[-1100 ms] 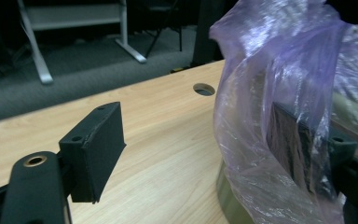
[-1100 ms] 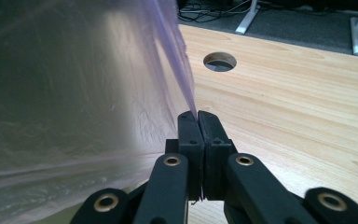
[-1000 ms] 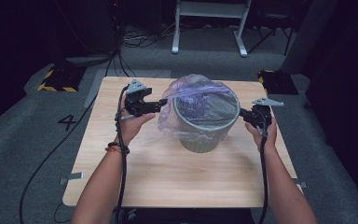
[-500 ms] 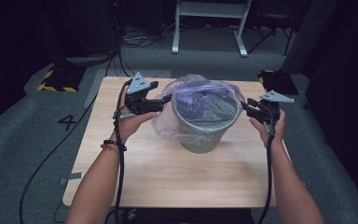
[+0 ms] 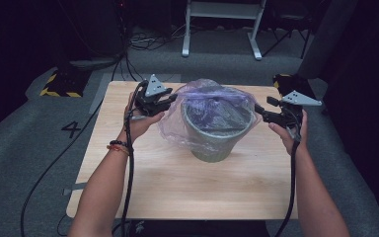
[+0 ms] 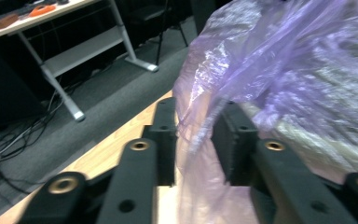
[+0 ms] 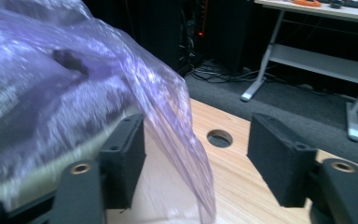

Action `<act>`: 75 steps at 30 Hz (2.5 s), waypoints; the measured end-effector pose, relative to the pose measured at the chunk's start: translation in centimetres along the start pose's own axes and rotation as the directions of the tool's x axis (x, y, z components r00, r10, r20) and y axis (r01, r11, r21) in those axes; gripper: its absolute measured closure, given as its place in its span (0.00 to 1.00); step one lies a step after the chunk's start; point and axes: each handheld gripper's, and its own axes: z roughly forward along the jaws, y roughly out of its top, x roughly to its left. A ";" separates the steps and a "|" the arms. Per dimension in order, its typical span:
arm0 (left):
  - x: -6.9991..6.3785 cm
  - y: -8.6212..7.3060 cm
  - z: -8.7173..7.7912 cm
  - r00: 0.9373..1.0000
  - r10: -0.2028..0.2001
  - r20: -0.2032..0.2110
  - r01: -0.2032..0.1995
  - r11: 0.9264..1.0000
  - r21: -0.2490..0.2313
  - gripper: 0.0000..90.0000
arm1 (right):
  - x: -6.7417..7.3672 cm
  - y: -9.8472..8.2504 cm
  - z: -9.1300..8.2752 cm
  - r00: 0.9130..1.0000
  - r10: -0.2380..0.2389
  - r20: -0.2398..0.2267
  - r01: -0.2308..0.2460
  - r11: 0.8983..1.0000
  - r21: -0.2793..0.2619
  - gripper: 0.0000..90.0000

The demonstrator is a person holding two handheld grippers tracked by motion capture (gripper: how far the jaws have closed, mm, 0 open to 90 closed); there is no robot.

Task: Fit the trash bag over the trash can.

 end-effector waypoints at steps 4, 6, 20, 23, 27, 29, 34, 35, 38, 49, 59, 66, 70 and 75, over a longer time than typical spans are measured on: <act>0.1 0.2 0.8 1.000 0.004 -0.016 -0.004 1.000 0.005 0.86 | 0.7 0.8 0.9 0.997 -0.076 0.020 0.075 0.997 0.036 0.59; 0.2 0.3 1.1 1.000 -0.009 -0.022 0.009 1.000 -0.005 0.89 | 1.0 1.1 1.4 0.994 -0.102 0.030 0.101 0.994 0.042 0.68; 1.7 0.2 3.5 0.995 -0.100 -0.005 0.100 0.995 0.016 1.00 | 0.7 1.7 3.5 0.994 -0.098 0.041 0.095 0.992 0.083 1.00; 1.9 -0.2 4.5 0.990 -0.137 -0.013 0.138 0.990 0.025 1.00 | 0.3 1.6 4.2 0.997 -0.059 0.052 0.053 0.993 0.109 1.00; 2.2 -0.8 5.8 0.983 -0.184 -0.008 0.184 0.982 0.050 1.00 | 0.0 0.9 5.4 0.999 0.016 0.050 -0.024 0.989 0.148 1.00; 2.1 -1.1 6.5 0.980 -0.201 0.002 0.201 0.977 0.068 1.00 | -0.2 0.5 6.0 0.998 0.040 0.049 -0.048 0.984 0.170 1.00; 1.9 -1.7 8.0 0.970 -0.242 0.034 0.237 0.964 0.118 1.00 | -0.5 -0.6 7.0 0.992 0.125 0.029 -0.128 0.972 0.197 1.00; 1.9 -1.8 8.2 0.968 -0.248 0.043 0.241 0.962 0.125 1.00 | -0.5 -0.9 7.2 0.991 0.133 0.021 -0.135 0.969 0.205 1.00; 1.7 -2.0 8.8 0.964 -0.260 0.054 0.249 0.956 0.156 1.00 | -0.2 -1.4 8.0 0.990 0.143 0.010 -0.142 0.963 0.229 1.00; 1.7 -3.1 9.0 0.960 -0.274 0.063 0.257 0.946 0.199 0.93 | -0.7 -4.2 8.7 0.980 0.194 -0.039 -0.177 0.945 0.275 1.00; 1.8 -4.5 4.9 0.963 -0.269 -0.026 0.270 0.954 0.127 0.36 | -1.1 -5.6 5.8 0.991 0.128 0.031 -0.132 0.965 0.226 0.64; 0.6 -4.2 0.9 0.988 -0.128 0.086 0.120 0.989 0.091 0.25 | -1.6 -4.5 2.7 0.999 0.039 0.012 -0.041 0.985 0.168 0.45; -0.8 -4.8 -0.4 0.993 -0.056 0.103 0.044 0.992 0.115 0.24 | -1.5 -3.8 1.4 0.999 -0.002 -0.036 0.008 0.987 0.160 0.42; -1.5 -5.8 -2.2 0.985 -0.069 0.158 0.058 0.996 0.073 0.23 | -0.5 -3.9 -0.2 0.988 -0.076 -0.133 0.094 0.986 0.139 0.39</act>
